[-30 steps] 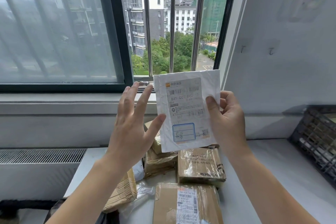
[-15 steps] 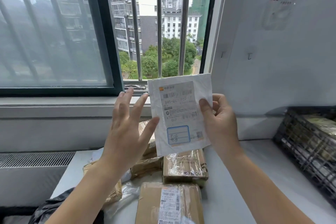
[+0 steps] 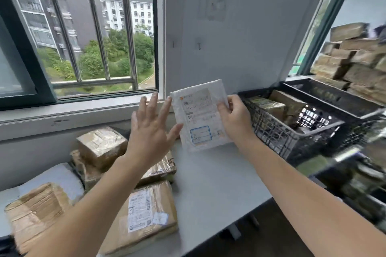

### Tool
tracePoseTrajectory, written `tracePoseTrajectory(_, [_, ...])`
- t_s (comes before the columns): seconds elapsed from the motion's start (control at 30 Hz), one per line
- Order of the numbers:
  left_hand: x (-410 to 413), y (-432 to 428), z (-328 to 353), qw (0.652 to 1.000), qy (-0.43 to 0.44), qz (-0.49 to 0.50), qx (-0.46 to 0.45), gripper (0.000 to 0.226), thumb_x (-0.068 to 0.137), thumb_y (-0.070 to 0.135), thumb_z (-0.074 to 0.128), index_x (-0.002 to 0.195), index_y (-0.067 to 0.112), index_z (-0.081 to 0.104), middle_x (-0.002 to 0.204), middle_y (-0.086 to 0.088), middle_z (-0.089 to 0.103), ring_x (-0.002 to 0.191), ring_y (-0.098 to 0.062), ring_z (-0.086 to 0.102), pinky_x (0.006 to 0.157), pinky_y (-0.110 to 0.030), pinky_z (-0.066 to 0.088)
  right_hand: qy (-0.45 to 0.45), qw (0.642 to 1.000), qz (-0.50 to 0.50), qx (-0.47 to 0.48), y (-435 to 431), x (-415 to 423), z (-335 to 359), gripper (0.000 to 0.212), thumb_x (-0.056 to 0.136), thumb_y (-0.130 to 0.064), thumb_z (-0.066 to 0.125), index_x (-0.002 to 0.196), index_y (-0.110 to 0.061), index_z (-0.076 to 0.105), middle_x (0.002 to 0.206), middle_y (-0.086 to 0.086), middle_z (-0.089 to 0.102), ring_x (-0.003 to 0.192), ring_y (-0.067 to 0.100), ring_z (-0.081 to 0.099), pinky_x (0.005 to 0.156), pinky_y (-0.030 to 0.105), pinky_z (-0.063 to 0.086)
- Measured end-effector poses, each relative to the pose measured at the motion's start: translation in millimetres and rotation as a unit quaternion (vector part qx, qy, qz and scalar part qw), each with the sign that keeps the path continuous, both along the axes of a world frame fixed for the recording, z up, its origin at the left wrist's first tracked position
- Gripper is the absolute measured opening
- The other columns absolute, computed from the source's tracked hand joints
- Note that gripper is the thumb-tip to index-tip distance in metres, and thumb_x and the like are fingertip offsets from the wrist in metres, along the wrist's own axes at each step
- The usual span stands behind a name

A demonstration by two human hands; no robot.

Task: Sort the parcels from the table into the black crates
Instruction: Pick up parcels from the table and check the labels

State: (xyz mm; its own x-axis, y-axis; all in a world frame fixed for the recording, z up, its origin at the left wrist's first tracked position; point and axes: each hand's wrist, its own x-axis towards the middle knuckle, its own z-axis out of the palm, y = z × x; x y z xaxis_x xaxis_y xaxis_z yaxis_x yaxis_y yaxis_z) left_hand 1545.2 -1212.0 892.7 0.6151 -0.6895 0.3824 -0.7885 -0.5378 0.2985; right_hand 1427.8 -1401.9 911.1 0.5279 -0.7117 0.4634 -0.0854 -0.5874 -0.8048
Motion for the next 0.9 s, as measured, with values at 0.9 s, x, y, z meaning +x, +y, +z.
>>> tracePoseTrajectory(0.9, [-210.5,-512.4,-14.4,0.992,-0.030,-0.085,0.083,0.072,0.096,0.065,0.020,0.156,0.037,-0.007,0.165,-0.001,-0.013,0.150,-0.027,-0.020,0.121,-0.054,-0.001,0.190,0.965,-0.051,-0.174,-523.9,-231.3,-11.5,0.017,0.103,-0.019,0.049,0.118,-0.015,0.057,0.097,-0.002,0.060,0.081,0.018,0.055,0.064,0.033,0.043])
